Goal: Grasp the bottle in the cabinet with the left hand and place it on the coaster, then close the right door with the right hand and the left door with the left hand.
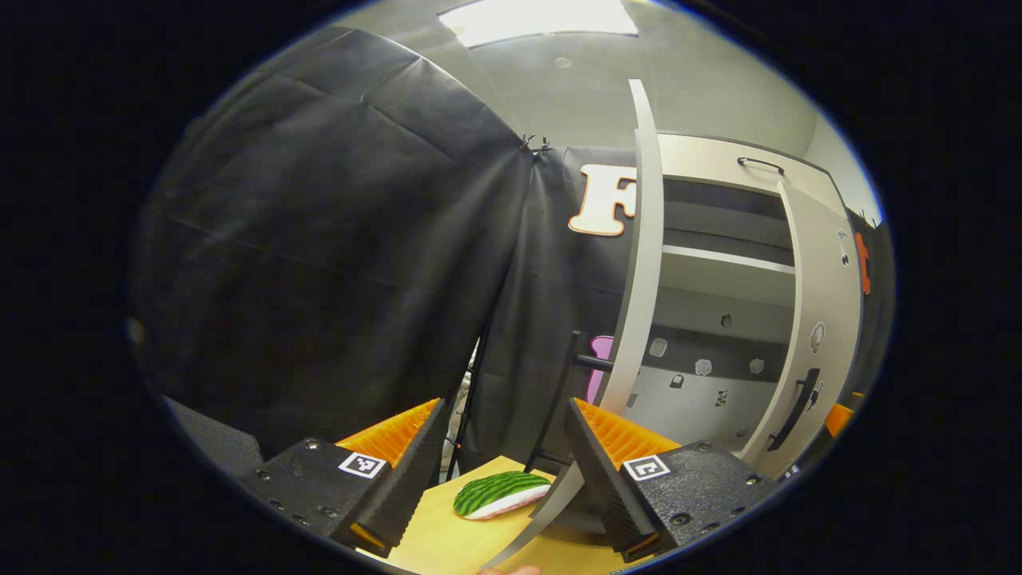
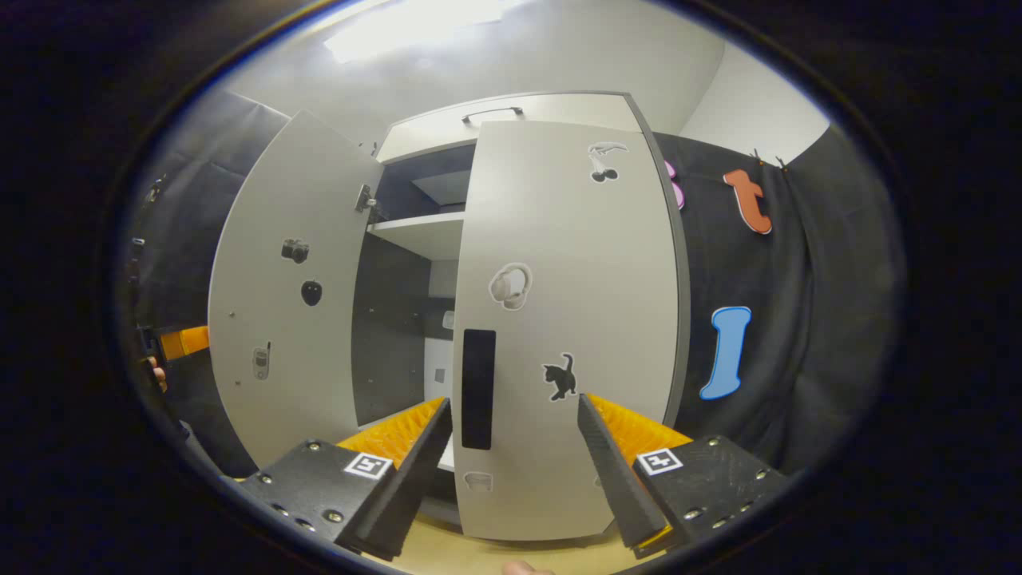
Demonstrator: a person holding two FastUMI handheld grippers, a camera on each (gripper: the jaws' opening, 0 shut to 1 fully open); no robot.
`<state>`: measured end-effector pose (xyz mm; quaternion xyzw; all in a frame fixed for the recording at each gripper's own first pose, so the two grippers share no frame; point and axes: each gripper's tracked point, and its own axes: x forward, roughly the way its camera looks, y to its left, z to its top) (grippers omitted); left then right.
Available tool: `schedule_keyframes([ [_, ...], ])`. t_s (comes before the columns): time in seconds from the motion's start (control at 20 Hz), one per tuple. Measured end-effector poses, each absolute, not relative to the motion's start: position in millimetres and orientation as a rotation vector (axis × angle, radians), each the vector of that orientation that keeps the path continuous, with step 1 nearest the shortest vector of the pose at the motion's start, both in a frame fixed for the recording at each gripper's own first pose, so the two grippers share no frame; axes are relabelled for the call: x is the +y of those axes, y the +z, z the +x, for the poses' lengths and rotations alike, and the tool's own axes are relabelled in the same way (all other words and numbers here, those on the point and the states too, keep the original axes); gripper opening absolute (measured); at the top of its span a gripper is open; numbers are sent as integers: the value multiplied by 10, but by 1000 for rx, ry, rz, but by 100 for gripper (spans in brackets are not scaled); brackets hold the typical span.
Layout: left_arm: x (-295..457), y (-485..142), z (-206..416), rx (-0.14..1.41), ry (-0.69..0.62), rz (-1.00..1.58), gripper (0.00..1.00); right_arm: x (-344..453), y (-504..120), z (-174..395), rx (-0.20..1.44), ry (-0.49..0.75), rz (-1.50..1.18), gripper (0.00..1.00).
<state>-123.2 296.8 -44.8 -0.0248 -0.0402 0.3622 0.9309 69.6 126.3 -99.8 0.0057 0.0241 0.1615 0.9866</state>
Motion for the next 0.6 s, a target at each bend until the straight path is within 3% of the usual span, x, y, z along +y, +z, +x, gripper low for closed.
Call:
schedule_keyframes([
  [0.6,2720,-433,-1210,-53,552,-60,91,1208,-940,526,47,311,1,93],
])
